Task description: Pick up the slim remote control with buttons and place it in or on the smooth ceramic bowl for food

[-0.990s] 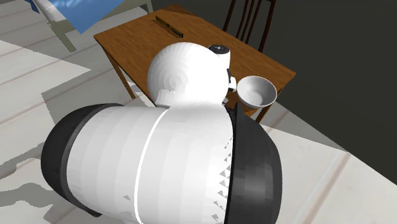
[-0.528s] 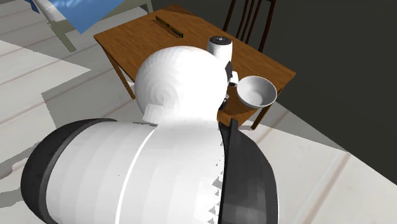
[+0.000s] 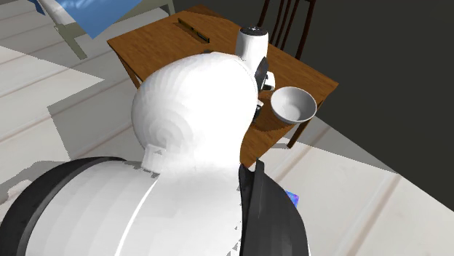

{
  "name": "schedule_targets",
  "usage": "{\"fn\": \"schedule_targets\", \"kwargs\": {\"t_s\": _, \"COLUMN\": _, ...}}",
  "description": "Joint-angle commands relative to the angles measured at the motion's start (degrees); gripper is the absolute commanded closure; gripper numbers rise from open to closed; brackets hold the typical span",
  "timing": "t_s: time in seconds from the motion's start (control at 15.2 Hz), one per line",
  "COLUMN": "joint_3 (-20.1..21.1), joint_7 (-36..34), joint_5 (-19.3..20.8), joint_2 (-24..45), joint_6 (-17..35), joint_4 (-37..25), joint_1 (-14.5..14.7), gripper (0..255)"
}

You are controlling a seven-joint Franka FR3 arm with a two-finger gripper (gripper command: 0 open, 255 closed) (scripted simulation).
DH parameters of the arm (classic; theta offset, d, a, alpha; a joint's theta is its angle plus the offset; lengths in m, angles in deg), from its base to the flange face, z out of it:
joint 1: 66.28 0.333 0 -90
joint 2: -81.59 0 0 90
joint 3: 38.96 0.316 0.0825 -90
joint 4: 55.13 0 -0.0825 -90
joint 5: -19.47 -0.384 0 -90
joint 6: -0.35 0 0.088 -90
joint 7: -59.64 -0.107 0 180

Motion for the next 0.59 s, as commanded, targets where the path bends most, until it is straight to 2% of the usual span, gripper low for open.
{"fn": "schedule_targets", "kwargs": {"t_s": 0.0, "joint_3": -0.14, "joint_7": 0.01, "joint_5": 0.04, "joint_2": -0.61, "joint_6": -1.89, "joint_4": -1.27, "joint_1": -0.01, "gripper": 255}}
{"fn": "schedule_targets", "kwargs": {"t_s": 0.53, "joint_3": -0.77, "joint_7": 0.15, "joint_5": 0.17, "joint_2": -3.05, "joint_6": -8.70, "joint_4": -5.66, "joint_1": -0.04, "gripper": 255}}
